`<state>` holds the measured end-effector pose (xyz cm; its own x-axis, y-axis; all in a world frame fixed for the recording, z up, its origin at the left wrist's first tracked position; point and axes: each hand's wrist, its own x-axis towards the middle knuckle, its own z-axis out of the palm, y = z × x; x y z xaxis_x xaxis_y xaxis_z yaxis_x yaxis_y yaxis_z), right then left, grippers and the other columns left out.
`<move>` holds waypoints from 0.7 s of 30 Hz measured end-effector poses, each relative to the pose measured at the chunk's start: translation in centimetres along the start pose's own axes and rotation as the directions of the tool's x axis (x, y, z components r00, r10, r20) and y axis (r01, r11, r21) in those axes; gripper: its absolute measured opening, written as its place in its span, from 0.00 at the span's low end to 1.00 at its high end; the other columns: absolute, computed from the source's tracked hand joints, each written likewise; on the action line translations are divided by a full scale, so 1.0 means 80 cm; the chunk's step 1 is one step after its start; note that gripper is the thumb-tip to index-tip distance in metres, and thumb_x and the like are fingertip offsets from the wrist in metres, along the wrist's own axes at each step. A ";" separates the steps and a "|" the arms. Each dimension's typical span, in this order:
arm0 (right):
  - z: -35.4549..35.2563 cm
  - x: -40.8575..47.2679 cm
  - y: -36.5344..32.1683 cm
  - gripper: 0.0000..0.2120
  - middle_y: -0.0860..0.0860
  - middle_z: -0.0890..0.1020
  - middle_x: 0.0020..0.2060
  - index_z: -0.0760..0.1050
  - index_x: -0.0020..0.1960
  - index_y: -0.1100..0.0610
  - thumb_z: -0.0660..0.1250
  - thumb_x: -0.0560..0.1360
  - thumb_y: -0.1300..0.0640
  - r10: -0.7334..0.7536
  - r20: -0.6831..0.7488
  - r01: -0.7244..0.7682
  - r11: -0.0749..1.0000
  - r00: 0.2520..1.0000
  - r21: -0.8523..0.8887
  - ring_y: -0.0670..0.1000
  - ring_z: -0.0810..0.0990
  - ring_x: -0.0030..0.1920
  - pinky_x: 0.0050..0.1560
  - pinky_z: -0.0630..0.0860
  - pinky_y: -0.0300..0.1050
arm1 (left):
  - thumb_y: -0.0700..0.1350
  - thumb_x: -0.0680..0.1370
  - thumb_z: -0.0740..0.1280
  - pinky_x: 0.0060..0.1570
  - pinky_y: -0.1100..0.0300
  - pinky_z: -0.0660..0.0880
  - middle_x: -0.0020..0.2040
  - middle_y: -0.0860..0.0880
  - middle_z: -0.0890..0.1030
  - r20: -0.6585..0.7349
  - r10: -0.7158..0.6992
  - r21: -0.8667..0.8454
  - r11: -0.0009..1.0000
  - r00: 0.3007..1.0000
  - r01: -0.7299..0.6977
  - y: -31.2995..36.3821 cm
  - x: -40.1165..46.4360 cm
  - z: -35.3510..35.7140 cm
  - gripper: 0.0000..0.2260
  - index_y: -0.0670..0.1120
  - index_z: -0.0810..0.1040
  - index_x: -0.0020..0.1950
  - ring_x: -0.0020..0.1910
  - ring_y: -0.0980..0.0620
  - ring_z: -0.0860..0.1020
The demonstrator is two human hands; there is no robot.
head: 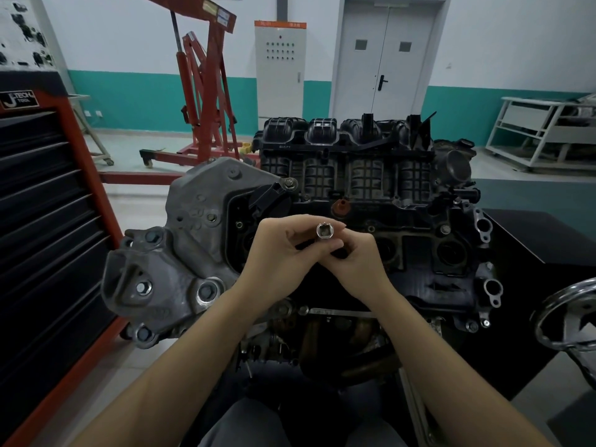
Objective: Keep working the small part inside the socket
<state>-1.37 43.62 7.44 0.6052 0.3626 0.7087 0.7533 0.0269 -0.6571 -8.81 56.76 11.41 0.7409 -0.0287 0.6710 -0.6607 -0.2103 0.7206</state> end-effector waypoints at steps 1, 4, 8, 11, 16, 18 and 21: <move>-0.001 0.001 -0.002 0.13 0.35 0.83 0.44 0.77 0.52 0.47 0.69 0.73 0.63 0.009 0.031 -0.008 1.000 0.999 -0.011 0.38 0.81 0.49 0.49 0.74 0.31 | 0.30 0.72 0.71 0.51 0.64 0.77 0.46 0.52 0.86 0.017 -0.002 -0.028 1.000 1.000 0.002 0.001 0.000 -0.001 0.13 0.46 0.83 0.51 0.49 0.54 0.84; 0.000 0.001 0.001 0.12 0.31 0.82 0.41 0.76 0.51 0.48 0.67 0.73 0.64 0.042 0.057 -0.042 0.999 0.997 -0.016 0.35 0.80 0.45 0.45 0.73 0.28 | 0.28 0.74 0.67 0.54 0.62 0.77 0.49 0.49 0.86 0.101 0.022 -0.132 0.991 0.995 -0.009 0.001 -0.001 -0.005 0.14 0.41 0.80 0.57 0.52 0.51 0.83; 0.000 -0.003 0.007 0.09 0.40 0.84 0.44 0.80 0.52 0.59 0.69 0.73 0.67 0.041 0.006 -0.041 0.999 0.999 0.008 0.42 0.83 0.48 0.49 0.77 0.36 | 0.31 0.71 0.73 0.54 0.53 0.79 0.48 0.45 0.85 0.041 -0.002 -0.067 0.998 0.999 0.005 -0.003 -0.003 -0.004 0.10 0.38 0.82 0.52 0.51 0.48 0.83; 0.001 -0.003 0.008 0.09 0.51 0.85 0.47 0.81 0.53 0.62 0.70 0.73 0.66 0.038 -0.009 -0.037 0.999 0.999 0.026 0.48 0.83 0.50 0.53 0.78 0.44 | 0.33 0.71 0.74 0.53 0.51 0.80 0.45 0.47 0.86 -0.036 -0.010 0.007 1.000 0.999 0.010 -0.005 -0.004 -0.001 0.09 0.42 0.84 0.49 0.48 0.50 0.84; 0.000 -0.004 0.002 0.14 0.43 0.82 0.48 0.76 0.56 0.53 0.68 0.72 0.65 0.027 0.028 -0.028 0.999 0.999 0.029 0.39 0.81 0.51 0.53 0.75 0.34 | 0.31 0.74 0.69 0.55 0.61 0.77 0.50 0.49 0.85 0.101 -0.023 -0.049 0.998 0.995 0.028 -0.004 -0.007 -0.004 0.15 0.46 0.81 0.56 0.53 0.52 0.83; 0.000 -0.004 0.006 0.15 0.41 0.82 0.45 0.77 0.55 0.54 0.69 0.71 0.67 0.047 0.021 -0.048 0.999 0.999 0.015 0.37 0.81 0.48 0.50 0.75 0.33 | 0.31 0.74 0.69 0.56 0.59 0.77 0.51 0.46 0.84 0.127 -0.019 -0.053 0.998 0.992 0.026 -0.004 -0.007 -0.004 0.15 0.45 0.81 0.57 0.54 0.50 0.82; 0.001 -0.004 0.008 0.13 0.44 0.84 0.42 0.81 0.49 0.58 0.71 0.70 0.71 0.067 -0.009 -0.066 0.996 0.998 0.053 0.44 0.84 0.46 0.48 0.77 0.38 | 0.32 0.71 0.73 0.54 0.58 0.78 0.48 0.46 0.85 0.031 -0.008 0.012 1.000 0.999 0.007 -0.003 -0.006 0.002 0.11 0.42 0.83 0.52 0.51 0.51 0.83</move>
<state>-1.06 43.58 6.79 0.6565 0.3555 0.6653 0.6968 0.0522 -0.7154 -8.96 56.65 10.89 0.7495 -0.0574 0.6596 -0.6536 -0.2226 0.7233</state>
